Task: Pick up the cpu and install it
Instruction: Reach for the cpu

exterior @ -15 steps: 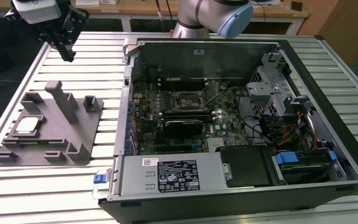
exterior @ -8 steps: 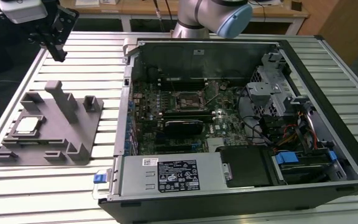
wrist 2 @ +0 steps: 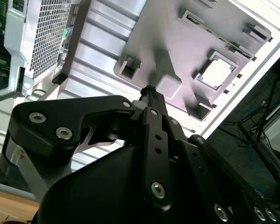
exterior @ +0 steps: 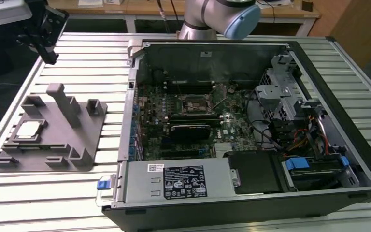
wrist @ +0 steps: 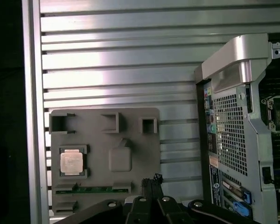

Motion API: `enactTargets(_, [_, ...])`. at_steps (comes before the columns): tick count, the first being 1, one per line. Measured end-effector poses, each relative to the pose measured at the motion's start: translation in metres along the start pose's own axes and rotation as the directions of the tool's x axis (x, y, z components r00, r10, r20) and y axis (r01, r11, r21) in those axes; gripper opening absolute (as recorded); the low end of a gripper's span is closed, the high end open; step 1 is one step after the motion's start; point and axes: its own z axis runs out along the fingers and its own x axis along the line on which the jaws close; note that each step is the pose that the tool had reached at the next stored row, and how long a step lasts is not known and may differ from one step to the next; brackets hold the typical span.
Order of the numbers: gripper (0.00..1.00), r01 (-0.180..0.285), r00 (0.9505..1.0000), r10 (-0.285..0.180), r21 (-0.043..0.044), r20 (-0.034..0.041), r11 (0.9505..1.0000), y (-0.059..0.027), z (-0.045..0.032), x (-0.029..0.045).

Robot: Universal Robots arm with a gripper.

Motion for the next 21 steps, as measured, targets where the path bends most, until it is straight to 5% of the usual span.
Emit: enactTargets(21, [0.11,0.0,1.0,0.0,0.0003,-0.0038,1.0,-0.0107,0.0224,0.0212])
